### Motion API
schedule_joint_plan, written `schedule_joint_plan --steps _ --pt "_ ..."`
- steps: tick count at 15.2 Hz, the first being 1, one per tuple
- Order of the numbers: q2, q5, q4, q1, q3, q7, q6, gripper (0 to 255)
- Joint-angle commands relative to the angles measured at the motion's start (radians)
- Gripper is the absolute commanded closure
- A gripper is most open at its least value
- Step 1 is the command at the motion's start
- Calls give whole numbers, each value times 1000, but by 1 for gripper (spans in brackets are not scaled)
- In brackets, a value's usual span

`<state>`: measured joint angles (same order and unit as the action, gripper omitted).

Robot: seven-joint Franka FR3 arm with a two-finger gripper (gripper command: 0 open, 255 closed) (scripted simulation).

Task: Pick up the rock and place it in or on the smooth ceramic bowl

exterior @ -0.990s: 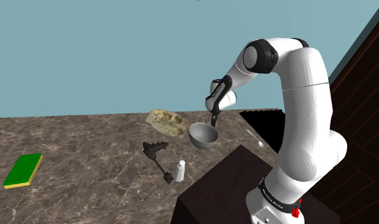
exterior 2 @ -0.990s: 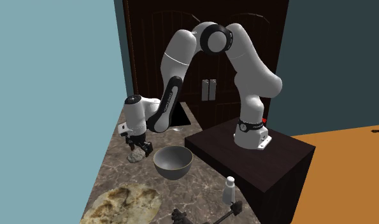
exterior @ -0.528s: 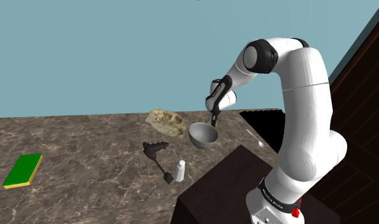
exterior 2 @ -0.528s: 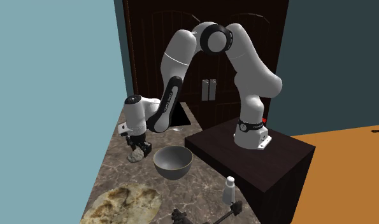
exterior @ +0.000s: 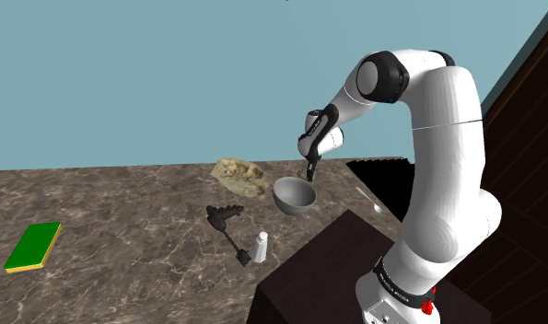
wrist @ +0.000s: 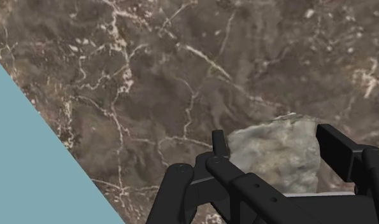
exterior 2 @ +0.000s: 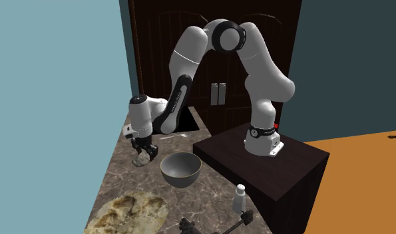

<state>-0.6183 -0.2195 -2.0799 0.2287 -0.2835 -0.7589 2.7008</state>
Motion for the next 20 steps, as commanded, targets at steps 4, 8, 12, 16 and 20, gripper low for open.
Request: schedule_joint_plan --steps 4,8,12,16,20 --pt "65 -5 -16 -6 -7 -10 -47 255" --pt "114 -9 -26 -12 -12 -17 -86 255" --pt "161 -13 -31 -17 -17 -24 -126 255" --pt "206 -17 -34 -22 -21 -30 -168 255" --pt "249 -21 -33 -27 -25 -37 -211 255"
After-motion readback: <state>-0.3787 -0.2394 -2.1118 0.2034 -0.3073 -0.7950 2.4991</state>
